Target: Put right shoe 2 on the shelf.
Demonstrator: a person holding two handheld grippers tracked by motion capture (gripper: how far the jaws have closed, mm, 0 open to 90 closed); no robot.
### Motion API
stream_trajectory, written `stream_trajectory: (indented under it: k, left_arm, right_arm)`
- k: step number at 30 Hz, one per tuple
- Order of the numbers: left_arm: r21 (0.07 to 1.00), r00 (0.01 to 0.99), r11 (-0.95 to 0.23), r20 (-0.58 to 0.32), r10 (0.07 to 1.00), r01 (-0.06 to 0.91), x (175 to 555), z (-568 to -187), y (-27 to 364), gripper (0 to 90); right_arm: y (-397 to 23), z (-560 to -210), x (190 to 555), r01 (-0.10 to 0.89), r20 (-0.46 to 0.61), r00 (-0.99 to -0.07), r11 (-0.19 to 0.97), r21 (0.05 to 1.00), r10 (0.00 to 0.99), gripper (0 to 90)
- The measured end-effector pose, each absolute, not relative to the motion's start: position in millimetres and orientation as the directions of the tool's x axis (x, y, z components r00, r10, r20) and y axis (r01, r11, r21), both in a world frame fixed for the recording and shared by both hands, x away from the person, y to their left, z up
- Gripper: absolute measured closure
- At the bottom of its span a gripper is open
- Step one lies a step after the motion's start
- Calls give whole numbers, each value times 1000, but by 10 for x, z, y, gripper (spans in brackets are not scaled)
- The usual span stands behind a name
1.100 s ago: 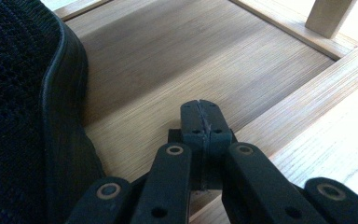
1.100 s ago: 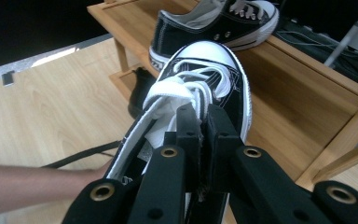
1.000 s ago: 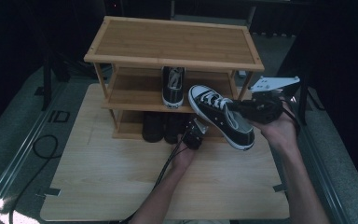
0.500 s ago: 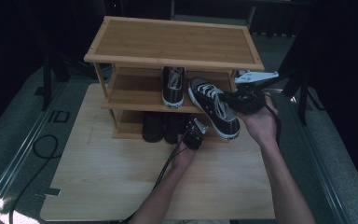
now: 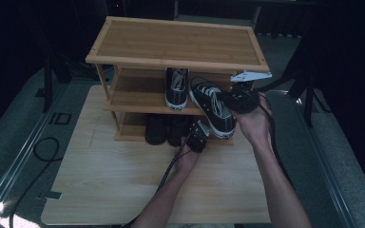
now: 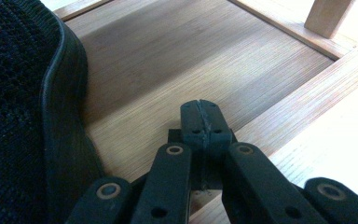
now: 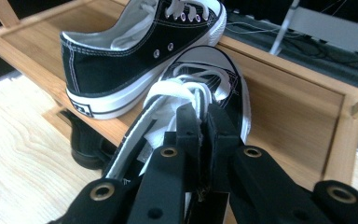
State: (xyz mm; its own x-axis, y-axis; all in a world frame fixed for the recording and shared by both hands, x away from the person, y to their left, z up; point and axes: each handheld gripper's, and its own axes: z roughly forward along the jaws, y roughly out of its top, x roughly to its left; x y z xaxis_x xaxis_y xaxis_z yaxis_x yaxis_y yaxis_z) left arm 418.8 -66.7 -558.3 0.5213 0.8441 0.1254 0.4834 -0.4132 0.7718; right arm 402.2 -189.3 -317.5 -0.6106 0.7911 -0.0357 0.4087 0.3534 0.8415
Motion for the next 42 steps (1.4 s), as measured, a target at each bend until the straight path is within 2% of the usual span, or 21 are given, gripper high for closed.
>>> stream_trajectory:
  k: [11,16,21,26,29,33,39,42]
  left_arm:
    - [770,522,-415,127,844,484,4188,-5582,-665,900]
    - [771,518,-416,132,845,482,4188,-5581,-667,900]
    - [771,516,-417,135,846,482,4188,-5580,-665,900]
    - [771,519,-415,130,845,483,4189,-5582,-666,900]
    - [772,522,-414,125,843,483,4189,-5583,-667,900]
    - [772,522,-414,126,843,483,4189,-5583,-667,900]
    - [769,518,-421,138,844,481,4189,-5579,-665,900]
    - [769,517,-420,137,845,482,4190,-5579,-664,900]
  right_arm:
    - [-1928,-3206,4081,441,-16,-577,329,835,816,838]
    - [-2035,-3247,4093,448,20,-590,307,840,807,752]
    - [-2061,-3207,4048,420,12,-589,293,859,808,628]
    - [-2140,-3141,3941,385,-9,-589,291,876,808,573]
    - [-2244,-3101,3857,371,20,-592,250,894,806,562]
    - [-2384,-3102,3774,372,22,-577,239,897,816,613]
    - [-2512,-3223,3614,386,-12,-546,264,884,838,900]
    - [-2525,-3309,3517,392,-31,-541,284,875,841,900]
